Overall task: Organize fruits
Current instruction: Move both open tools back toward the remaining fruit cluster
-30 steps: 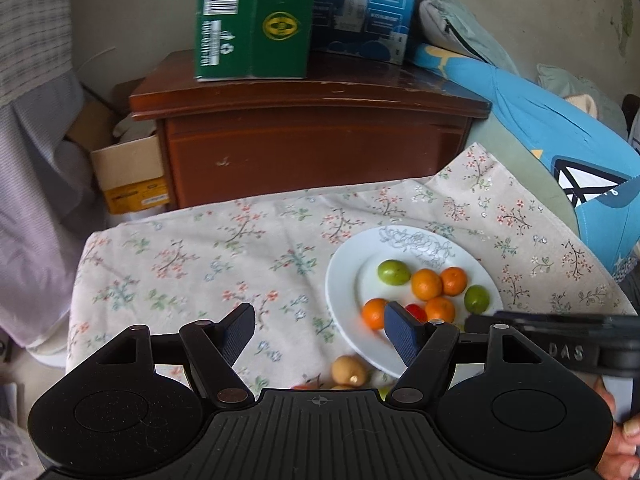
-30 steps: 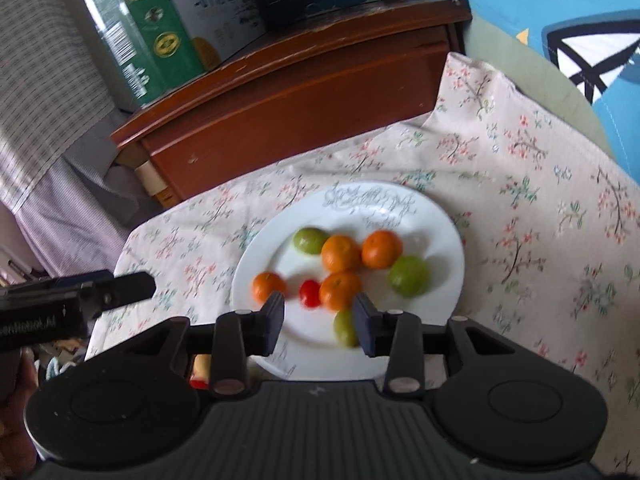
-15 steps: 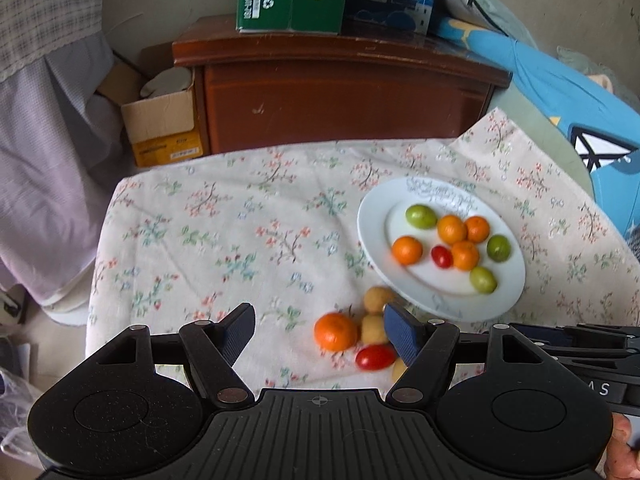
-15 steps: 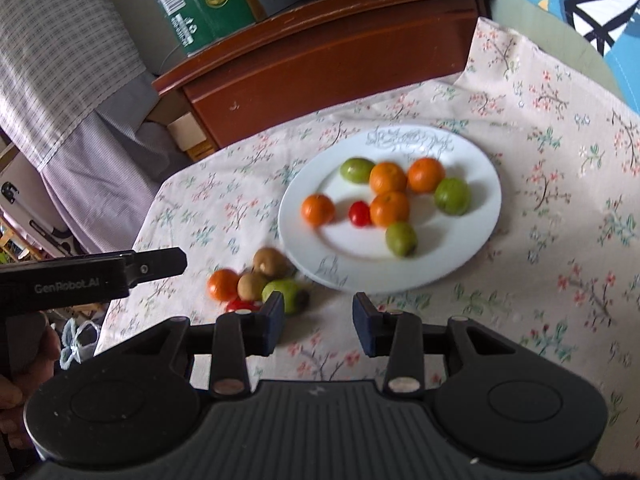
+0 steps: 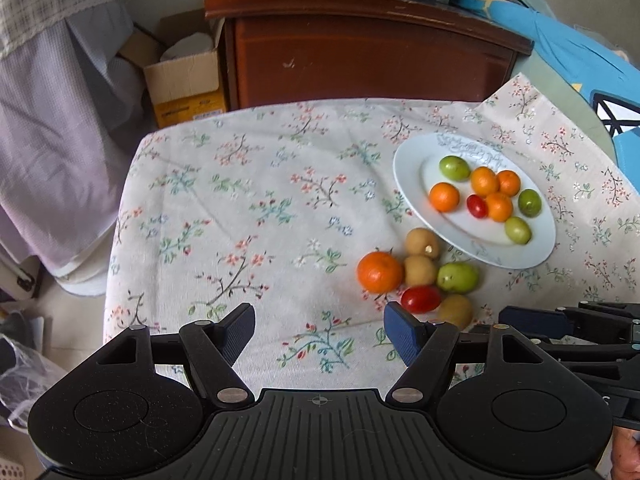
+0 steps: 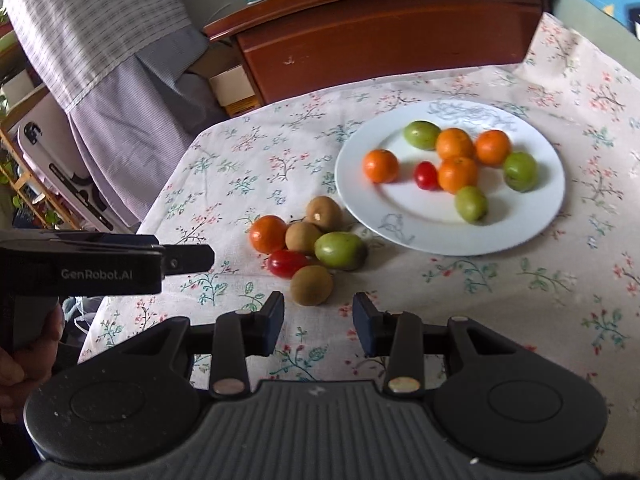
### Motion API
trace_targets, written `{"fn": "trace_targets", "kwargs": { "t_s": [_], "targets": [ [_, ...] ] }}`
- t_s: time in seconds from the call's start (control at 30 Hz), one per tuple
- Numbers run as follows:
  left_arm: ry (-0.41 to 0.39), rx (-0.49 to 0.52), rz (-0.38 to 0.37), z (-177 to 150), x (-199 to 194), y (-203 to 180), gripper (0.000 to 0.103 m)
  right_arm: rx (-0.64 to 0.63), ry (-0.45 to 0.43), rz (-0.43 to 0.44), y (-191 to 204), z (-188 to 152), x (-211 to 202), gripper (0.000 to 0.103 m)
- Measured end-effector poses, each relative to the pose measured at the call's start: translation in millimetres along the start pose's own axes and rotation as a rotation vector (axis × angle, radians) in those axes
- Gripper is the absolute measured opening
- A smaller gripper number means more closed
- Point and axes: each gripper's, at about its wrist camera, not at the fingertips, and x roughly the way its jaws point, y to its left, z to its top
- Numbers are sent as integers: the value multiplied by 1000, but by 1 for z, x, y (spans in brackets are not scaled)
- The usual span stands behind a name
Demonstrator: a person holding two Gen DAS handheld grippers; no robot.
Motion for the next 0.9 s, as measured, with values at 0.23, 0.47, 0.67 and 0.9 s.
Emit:
{"fn": "trace_targets", "kwargs": {
  "t_s": [0.23,0.47,0.67,0.9],
  "targets": [
    [-3,-29,-14,-1,8,2,71,-13,6,3,3,1,12,39],
    [-23,-30,-46,3,16,-4,71,-42,5,-13,8,0,21,36],
    [-29,-19,-69,6,22,-12,68,-48,7,-13,6,-1,21,23],
    [-27,-27,-62,7,34,-14,65,-34,-3,-19,4,-1,17,22]
  ]
}}
